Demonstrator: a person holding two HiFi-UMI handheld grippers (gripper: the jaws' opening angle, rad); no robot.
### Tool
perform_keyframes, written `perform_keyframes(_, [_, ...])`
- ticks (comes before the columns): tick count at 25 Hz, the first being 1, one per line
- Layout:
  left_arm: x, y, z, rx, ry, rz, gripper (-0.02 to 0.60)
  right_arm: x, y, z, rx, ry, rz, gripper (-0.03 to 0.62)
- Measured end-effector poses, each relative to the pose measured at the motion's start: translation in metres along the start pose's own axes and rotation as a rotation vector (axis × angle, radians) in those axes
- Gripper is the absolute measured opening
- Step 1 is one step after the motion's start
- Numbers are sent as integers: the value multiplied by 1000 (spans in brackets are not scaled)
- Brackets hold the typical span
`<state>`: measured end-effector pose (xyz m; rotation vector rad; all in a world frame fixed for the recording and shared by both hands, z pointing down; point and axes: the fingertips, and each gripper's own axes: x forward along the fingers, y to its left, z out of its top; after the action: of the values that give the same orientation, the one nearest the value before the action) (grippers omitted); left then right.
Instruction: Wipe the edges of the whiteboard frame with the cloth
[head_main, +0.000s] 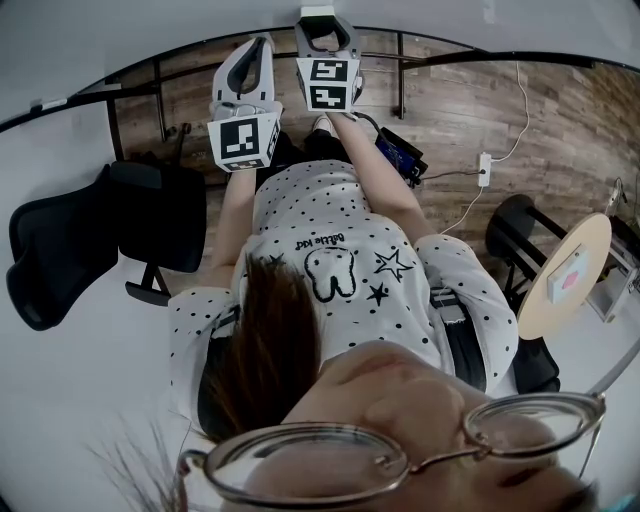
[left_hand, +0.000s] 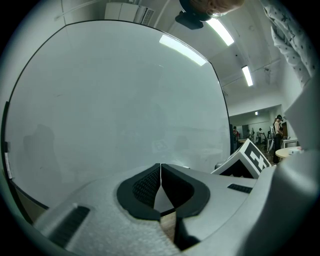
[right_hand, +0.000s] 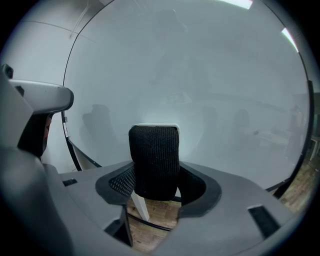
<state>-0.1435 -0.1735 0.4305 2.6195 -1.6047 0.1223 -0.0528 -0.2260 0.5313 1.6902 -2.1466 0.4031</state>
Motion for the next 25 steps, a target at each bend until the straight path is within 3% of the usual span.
perform_keyframes(21, [8,-23,4,-3,-18,9,20,-12,-35,-6,-15,-12,-5,238])
perform_keyframes(25, [10,-9,-4,-11,-19,12,20,-3,-32,-11,-24,-6,-14,238])
